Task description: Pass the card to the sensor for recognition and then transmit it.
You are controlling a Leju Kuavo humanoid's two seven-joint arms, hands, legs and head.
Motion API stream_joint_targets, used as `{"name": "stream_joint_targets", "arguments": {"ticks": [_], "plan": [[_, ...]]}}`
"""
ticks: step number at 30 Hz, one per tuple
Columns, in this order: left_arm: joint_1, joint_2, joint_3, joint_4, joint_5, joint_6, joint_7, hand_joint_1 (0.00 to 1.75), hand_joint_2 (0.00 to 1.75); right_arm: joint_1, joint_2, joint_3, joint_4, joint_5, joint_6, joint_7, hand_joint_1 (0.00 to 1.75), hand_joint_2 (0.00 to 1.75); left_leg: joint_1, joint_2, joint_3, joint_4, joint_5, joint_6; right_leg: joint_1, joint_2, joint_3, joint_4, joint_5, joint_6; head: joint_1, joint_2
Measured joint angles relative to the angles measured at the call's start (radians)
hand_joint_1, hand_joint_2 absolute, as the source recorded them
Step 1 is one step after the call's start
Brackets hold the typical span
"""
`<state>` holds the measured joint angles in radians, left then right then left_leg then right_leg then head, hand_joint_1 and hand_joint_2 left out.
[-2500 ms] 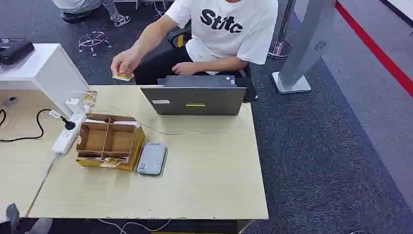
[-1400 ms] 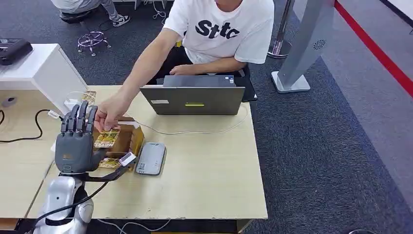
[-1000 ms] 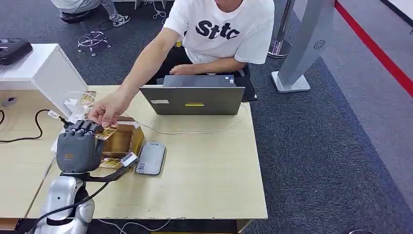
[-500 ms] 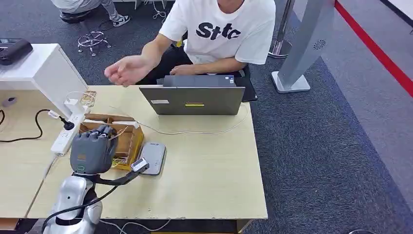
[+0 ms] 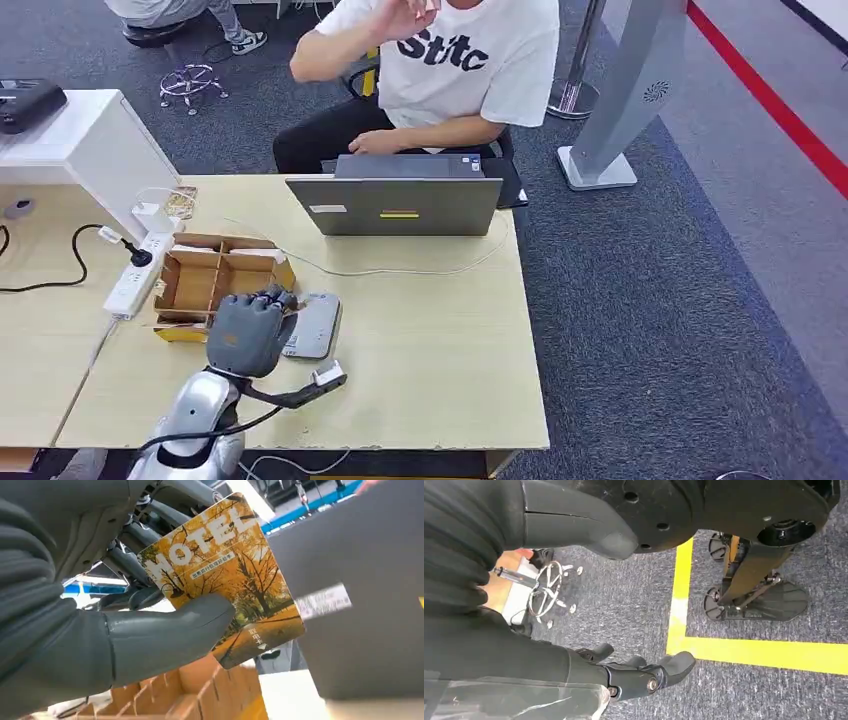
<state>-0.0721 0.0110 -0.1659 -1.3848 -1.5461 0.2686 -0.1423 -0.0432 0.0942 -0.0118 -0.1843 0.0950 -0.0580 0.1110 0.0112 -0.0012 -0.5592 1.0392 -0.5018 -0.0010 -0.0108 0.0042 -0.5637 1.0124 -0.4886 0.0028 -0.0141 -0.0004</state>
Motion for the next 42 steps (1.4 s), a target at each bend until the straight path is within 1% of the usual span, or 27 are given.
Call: {"name": "stream_joint_targets", "arguments": {"ticks": [15,22,29,32,36,42], "plan": [[-0.012,0.044,-0.009,0.147,0.010,-0.002,0.020,1.75,1.75,0.000,0.000,0.000,0.000,0.025,0.006,0.000,0.00,1.75,0.000,0.000,0.000,0.000,0.000,0.000,0.000,0.000,0.000,0.000,0.000,0.000,0.000,0.000],[-0.028,0.054,-0.009,0.222,0.017,0.024,0.015,1.75,1.75,0.000,0.000,0.000,0.000,0.035,0.006,0.000,0.00,1.75,0.000,0.000,0.000,0.000,0.000,0.000,0.000,0.000,0.000,0.000,0.000,0.000,0.000,0.000],[-0.046,0.055,-0.009,0.263,0.014,0.065,0.001,1.75,1.75,0.000,0.000,0.000,0.000,0.041,0.006,0.000,0.00,1.75,0.000,0.000,0.000,0.000,0.000,0.000,0.000,0.000,0.000,0.000,0.000,0.000,0.000,0.000],[-0.047,0.052,-0.008,0.262,0.037,0.105,-0.025,1.75,1.75,0.000,0.000,0.000,0.000,0.044,0.005,0.000,0.00,1.75,0.000,0.000,0.000,0.000,0.000,0.000,0.000,0.000,0.000,0.000,0.000,0.000,0.000,0.000],[-0.046,0.044,-0.008,0.223,0.050,0.122,-0.040,1.75,1.75,0.000,0.000,-0.002,0.000,0.050,0.003,0.003,0.00,1.75,0.000,0.000,0.000,0.000,0.000,0.000,0.000,0.000,0.000,0.000,0.000,0.000,0.000,0.000],[-0.042,0.028,0.012,0.077,0.066,0.129,-0.048,1.75,1.75,0.001,0.000,-0.006,0.000,0.053,0.002,0.007,0.00,1.75,0.000,0.000,-0.001,0.000,0.000,0.000,0.000,0.000,0.000,0.000,0.000,0.000,0.000,0.000]]}}
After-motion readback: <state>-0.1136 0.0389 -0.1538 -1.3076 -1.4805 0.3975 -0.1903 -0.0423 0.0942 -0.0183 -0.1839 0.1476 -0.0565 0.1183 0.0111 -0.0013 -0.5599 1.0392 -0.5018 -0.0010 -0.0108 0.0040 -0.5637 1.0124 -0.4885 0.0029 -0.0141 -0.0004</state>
